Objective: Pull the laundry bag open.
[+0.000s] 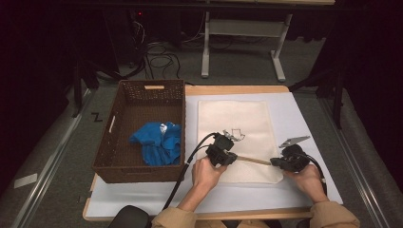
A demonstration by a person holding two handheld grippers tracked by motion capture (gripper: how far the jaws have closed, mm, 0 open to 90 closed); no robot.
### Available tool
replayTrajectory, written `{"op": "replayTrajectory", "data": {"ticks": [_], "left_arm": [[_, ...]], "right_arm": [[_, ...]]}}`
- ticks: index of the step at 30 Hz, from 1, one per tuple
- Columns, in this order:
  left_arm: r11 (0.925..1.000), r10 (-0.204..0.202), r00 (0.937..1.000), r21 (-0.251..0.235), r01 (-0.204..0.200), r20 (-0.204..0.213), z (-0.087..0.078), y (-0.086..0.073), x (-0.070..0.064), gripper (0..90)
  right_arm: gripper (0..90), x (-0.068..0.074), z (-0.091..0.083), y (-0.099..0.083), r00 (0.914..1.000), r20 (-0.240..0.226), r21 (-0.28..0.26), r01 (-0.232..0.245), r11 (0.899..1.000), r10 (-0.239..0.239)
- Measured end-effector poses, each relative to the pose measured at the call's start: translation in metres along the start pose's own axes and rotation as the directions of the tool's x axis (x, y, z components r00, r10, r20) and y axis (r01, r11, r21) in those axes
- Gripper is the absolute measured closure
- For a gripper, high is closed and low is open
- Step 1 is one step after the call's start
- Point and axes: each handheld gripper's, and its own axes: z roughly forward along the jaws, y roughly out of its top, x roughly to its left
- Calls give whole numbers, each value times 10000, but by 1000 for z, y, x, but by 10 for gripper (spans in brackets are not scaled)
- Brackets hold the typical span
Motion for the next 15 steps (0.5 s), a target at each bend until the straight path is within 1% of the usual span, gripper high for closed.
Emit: {"op": "replayTrajectory", "data": {"ticks": [7, 10, 13, 15], "left_arm": [[10000, 54, 10000, 55, -54, -81, -2, -1, 1, 866], [10000, 88, 9997, 28, -87, -224, -3, -1, 1, 866], [9995, 290, 9981, 153, -282, -536, -4, -2, 0, 865], [9993, 328, 9981, 172, -319, -529, -4, -3, 0, 866]], "right_arm": [[900, 0, 0, 0, 10000, 18, 26, -23, 10000, 22], [900, 0, 0, 0, 10000, 6, 24, -19, 10000, 19], [900, 0, 0, 0, 10000, -26, 8, -19, 10000, 19], [900, 0, 0, 0, 10000, -7, 4, -29, 10000, 29]]}}
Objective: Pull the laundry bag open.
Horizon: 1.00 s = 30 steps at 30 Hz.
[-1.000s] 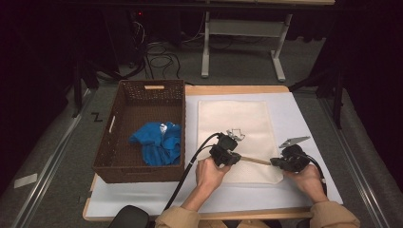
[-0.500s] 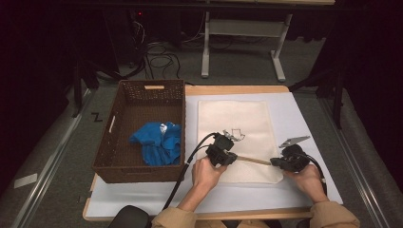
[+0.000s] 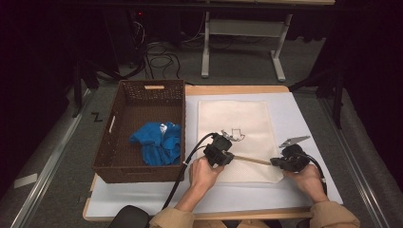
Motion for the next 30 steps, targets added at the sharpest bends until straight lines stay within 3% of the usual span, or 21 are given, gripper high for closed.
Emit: {"op": "replayTrajectory", "data": {"ticks": [6, 21, 23, 26, 30], "left_arm": [[9997, 213, 9994, 149, -209, -271, 0, -1, -2, 866], [9998, 30, 9979, 214, -17, -647, -14, -10, 7, 866], [10000, -31, 9983, 45, 34, -583, -15, -13, 7, 866], [9998, 177, 9939, 106, -167, -1092, -15, -17, 6, 866], [9999, -156, 9931, 20, 159, -1158, -20, -23, 12, 867]], "right_arm": [[900, 0, 0, 0, 10000, 11, 19, 34, 10000, -34], [900, 0, 0, 0, 10000, 32, 40, 42, 10000, -42], [900, 0, 0, 0, 10000, 31, 38, 39, 10000, -39], [900, 0, 0, 0, 10000, 35, 33, 43, 10000, -44], [900, 0, 0, 0, 10000, 28, 36, 41, 10000, -41]]}}
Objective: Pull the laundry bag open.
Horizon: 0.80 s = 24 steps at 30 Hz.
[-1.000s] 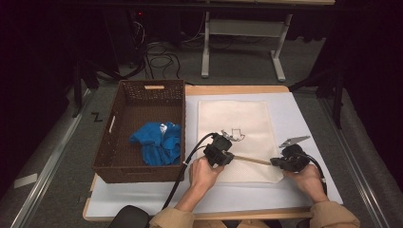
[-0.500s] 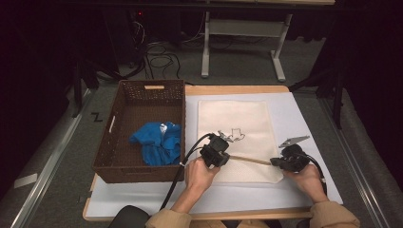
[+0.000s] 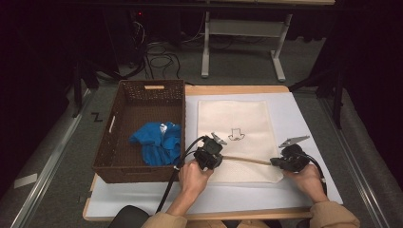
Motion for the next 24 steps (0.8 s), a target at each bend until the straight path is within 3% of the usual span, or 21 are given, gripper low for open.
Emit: {"op": "replayTrajectory", "data": {"ticks": [3, 11, 21, 24], "left_arm": [[9999, -120, 9999, 26, 120, -10, -2, -3, 3, 866], [9994, -229, 9968, 231, 247, -761, -5, -14, 4, 866], [9992, -329, 9929, 197, 354, -1143, -1, -22, -1, 866], [9983, 134, 9846, 588, -32, -1741, 2, -21, -6, 866]], "right_arm": [[900, 0, 0, 0, 10000, 1, 2, -3, 10000, 3], [900, 1, 0, 0, 10000, 25, -21, -21, 10000, 21], [900, 0, 0, -1, 10000, 16, -35, -38, 10000, 38], [900, 0, 0, -1, 10000, 9, -43, -70, 10000, 70]]}}
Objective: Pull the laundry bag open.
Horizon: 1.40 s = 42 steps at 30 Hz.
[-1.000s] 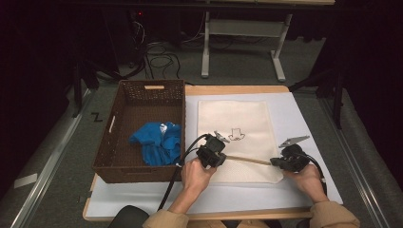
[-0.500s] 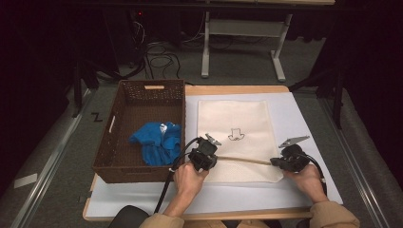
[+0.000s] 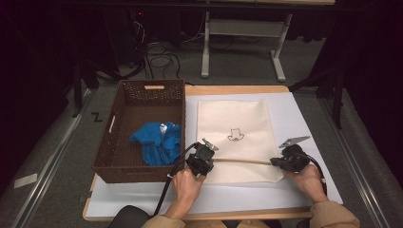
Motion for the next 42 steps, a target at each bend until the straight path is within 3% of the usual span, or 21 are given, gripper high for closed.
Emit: {"op": "replayTrajectory", "data": {"ticks": [3, 5, 12, 16, 21, 26, 29, 31, 32, 34, 42], "left_arm": [[9993, 319, 9985, 207, -310, -455, 2, 3, -7, 867], [9997, 128, 9997, 195, -124, -188, 2, 3, -2, 867], [9997, 85, 9998, 230, -81, -161, 2, 1, 0, 868], [9991, -225, 9997, 373, 223, 54, 3, 1, 2, 869], [9988, -257, 9997, 417, 255, 39, 4, 0, 2, 870], [9988, 156, 9985, 462, -132, -521, 5, 1, -5, 870], [9983, 227, 9979, 543, -193, -611, 7, 0, -6, 871], [9965, 427, 9931, 765, -345, -1090, 8, -2, -4, 871], [9970, 112, 9945, 771, -31, -1045, 8, -5, 1, 871], [9973, 320, 9938, 686, -248, -1065, 2, -9, 0, 870], [9984, 257, 9972, 513, -221, -697, 0, -10, 2, 860]], "right_arm": [[900, 0, 0, 0, 10000, 26, 10, 54, 10000, -54], [900, 1, 0, 0, 10000, 27, 0, 38, 10000, -38], [900, 0, 0, 0, 10000, 26, 3, 72, 10000, -72], [900, 0, 0, 0, 10000, 18, -7, 60, 10000, -60], [900, 0, 0, 0, 10000, 7, -23, 65, 10000, -65], [900, 0, 0, -1, 10000, -37, -60, 45, 10000, -45], [900, -1, 0, -2, 10000, -43, -102, 18, 9999, -19], [900, -1, -1, -2, 10000, -58, -113, -67, 9999, 67], [900, -2, -1, -3, 10000, -77, -98, -27, 9999, 26], [900, -2, -1, -2, 10000, -84, -78, -13, 10000, 13], [900, -2, -1, -1, 9999, -103, 30, -75, 10000, 75]]}}
